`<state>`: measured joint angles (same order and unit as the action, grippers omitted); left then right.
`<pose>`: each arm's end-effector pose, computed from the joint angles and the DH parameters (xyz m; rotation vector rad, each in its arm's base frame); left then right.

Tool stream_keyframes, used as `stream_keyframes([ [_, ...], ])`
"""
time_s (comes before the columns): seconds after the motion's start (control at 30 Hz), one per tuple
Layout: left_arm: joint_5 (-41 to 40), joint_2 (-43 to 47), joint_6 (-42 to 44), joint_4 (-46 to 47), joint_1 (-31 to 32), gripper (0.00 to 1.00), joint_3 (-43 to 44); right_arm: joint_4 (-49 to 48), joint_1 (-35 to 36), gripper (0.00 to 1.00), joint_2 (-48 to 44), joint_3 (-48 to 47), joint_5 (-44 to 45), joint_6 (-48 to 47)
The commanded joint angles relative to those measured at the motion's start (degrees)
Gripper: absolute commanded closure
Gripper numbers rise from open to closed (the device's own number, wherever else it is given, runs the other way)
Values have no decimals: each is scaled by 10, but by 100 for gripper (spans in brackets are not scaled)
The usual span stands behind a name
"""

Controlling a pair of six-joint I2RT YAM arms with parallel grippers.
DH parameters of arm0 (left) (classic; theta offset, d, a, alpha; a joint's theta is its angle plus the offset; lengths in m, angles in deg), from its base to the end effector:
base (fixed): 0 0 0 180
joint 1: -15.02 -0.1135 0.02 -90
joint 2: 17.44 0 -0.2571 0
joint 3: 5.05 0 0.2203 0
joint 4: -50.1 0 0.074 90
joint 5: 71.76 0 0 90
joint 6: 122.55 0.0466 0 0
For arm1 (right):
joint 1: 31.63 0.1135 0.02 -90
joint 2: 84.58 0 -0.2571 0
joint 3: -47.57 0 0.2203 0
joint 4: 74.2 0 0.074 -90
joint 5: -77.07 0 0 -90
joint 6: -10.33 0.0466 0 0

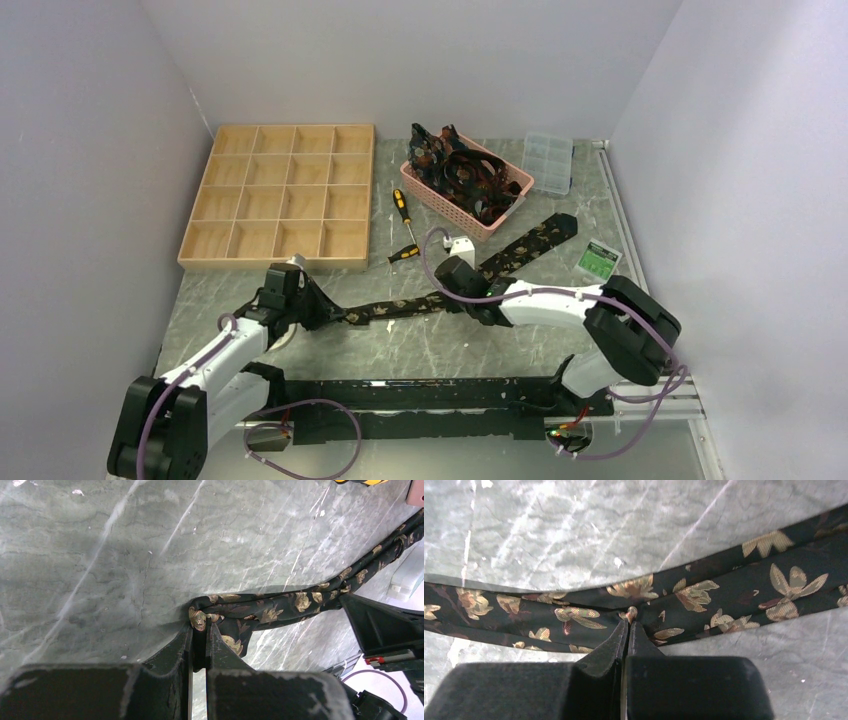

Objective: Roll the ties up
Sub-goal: Roll the tie at the center of the board.

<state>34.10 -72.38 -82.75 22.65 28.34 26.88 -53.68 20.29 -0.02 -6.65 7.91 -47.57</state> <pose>0.1437 -0.0471 0.1462 -0.6942 2.4909 -0.7945 0.1734 0.1944 0.1670 -0.2574 2.3815 0.2421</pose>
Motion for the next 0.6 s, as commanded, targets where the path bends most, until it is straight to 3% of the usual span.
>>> stream_keyframes([
  [0.0, 8, -5, 14, 12, -1, 97, 8, 12, 5, 100, -5, 16, 6, 21],
  [0.2, 16, -4, 18, -2, -1, 97, 19, 39, 16, 71, -48, 5, 30, 25],
  [0.33, 20, -7, 16, -9, -1, 97, 26, 49, 33, 70, -61, -5, 25, 29],
  [0.57, 18, -15, 18, -3, -1, 97, 21, 30, 64, 76, -47, 29, -14, 78],
])
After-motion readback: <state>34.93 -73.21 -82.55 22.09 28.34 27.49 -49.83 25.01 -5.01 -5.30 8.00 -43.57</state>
